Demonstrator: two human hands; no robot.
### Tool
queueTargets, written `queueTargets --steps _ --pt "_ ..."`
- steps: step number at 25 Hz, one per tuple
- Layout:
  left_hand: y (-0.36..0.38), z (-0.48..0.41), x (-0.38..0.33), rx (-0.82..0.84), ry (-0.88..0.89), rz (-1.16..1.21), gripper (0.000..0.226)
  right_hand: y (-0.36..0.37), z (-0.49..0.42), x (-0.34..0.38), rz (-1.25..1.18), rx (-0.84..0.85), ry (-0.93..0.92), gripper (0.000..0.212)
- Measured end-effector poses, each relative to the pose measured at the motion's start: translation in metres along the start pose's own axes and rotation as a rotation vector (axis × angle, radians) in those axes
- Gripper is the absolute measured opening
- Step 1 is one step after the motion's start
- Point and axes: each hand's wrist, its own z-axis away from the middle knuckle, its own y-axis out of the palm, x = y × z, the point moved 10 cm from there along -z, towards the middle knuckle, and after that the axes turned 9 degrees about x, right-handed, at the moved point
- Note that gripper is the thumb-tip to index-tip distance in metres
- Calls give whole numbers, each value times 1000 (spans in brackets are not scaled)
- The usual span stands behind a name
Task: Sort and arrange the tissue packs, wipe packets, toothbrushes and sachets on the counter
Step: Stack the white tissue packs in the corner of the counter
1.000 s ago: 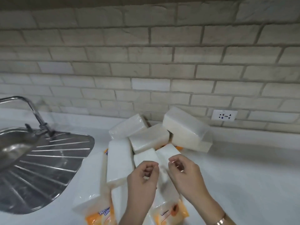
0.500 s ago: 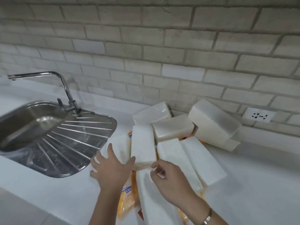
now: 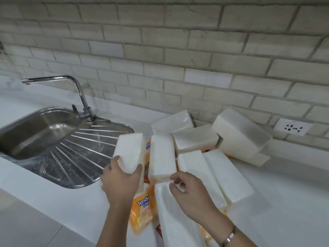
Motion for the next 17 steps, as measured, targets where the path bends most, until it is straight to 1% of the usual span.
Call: queueTargets --steps 2,3,4,6,7,8,9,11,13,15,16,17 --pt "-17 15 -34 -90 179 116 76 -17 3 5 -168 -83 -33 19" --pt "-19 25 -54 -82 282 165 75 -27 5 6 -294 -126 -44 30" --pt "-18 36 -76 -40 391 206 75 -38 8 7 -432 -163 -58 47" --pt "-1 64 -120 91 620 251 77 -61 14 2 -708 -239 -82 90" --pt "11 80 -137 164 705 252 78 -71 18 -2 -814 -281 -92 103" --pt "27 96 -152 228 769 242 79 -84 23 -8 -891 -341 -98 109" --pt "44 114 -164 280 820 235 79 -97 31 -18 -948 -425 -86 109" --pt "78 147 -185 358 868 245 81 -121 52 -52 -1056 -610 -11 104" --pt "114 178 -204 474 868 253 84 -141 79 -95 -1145 -770 87 97" --pt "143 204 -221 584 870 285 83 -156 106 -135 -1210 -880 172 95" --pt "156 214 -228 615 856 338 81 -165 120 -154 -1242 -932 201 91" --pt "171 222 -233 642 804 404 80 -177 136 -172 -1277 -990 219 87"
